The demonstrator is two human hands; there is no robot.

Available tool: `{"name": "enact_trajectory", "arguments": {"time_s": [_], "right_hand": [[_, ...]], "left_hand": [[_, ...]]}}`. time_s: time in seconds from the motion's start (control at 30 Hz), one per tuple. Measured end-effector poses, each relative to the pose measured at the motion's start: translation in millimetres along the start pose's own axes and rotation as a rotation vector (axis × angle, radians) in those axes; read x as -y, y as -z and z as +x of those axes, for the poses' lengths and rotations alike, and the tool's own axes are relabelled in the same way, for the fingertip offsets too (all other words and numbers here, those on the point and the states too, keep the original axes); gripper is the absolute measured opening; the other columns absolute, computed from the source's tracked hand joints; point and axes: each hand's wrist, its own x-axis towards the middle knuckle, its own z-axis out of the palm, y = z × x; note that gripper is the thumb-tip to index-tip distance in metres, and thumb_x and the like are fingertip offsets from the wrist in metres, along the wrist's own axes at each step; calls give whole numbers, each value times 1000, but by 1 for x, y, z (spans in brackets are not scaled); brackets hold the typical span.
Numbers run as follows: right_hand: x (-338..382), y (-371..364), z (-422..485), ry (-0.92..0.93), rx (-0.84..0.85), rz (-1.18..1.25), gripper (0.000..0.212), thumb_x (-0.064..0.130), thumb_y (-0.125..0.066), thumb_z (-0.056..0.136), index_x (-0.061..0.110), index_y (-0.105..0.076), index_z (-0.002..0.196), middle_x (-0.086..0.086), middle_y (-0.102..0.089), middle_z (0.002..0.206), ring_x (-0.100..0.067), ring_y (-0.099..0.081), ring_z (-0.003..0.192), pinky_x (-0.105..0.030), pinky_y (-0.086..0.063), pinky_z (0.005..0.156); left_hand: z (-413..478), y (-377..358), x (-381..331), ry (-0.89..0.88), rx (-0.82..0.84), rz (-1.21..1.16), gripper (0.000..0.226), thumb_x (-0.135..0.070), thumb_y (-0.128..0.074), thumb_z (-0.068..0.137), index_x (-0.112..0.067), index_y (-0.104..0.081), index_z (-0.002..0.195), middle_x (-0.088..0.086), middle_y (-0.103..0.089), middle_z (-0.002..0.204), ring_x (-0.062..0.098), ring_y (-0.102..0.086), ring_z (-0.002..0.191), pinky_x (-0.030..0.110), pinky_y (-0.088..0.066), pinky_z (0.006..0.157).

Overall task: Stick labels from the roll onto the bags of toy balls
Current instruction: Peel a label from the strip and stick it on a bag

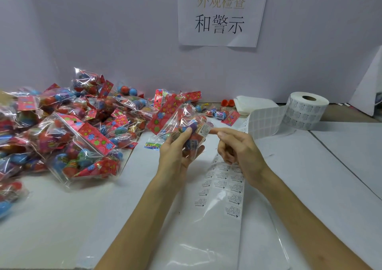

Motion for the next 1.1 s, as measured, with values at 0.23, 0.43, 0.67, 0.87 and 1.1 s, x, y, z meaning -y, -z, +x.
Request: {"name": "enact_trajectory", "arguments": {"time_s": [0.23,0.43,0.67,0.87,1.1], "right_hand": [[-9,-3,-2,123,-44,-337,31,23,-57,102,31,-65,131,2,-55,55,-7,-51,54,-17,-46,58],[-21,-3,-2,245,-34,-657,49,38,-52,97,64,-40,136,9,-58,68,-12,-50,56,-23,-46,62],[-23,-4,-3,215,-53,-830,55,33,-50,102,49,-34,152,9,-58,70,-8,-56,65,-18,-43,65],[-20,-6,-2,105,-56,-841,70,30,-52,102,36,-14,161,7,-61,75,-5,-55,61,-20,-43,64],[-7,3,2,28,-126,-273,41,34,-65,89,38,-58,129,6,-63,92,-8,-65,70,-25,-51,63]], "left_hand": [[0,0,-1,-3,19,-27,42,-16,-68,96,-5,-61,136,14,-75,117,29,-76,100,36,-64,79],[-1,1,-2,6,24,-49,42,-15,-68,96,-4,-60,136,15,-74,120,32,-75,103,34,-64,76],[-2,-1,-2,24,25,-74,42,-13,-69,96,-4,-60,135,15,-76,115,33,-76,99,29,-62,67],[-3,-1,0,17,92,-39,41,-14,-65,97,0,-59,135,20,-72,123,36,-74,103,34,-64,78],[-5,0,1,-44,163,108,36,-21,-67,96,-8,-66,130,8,-76,118,30,-74,107,32,-62,81]]}}
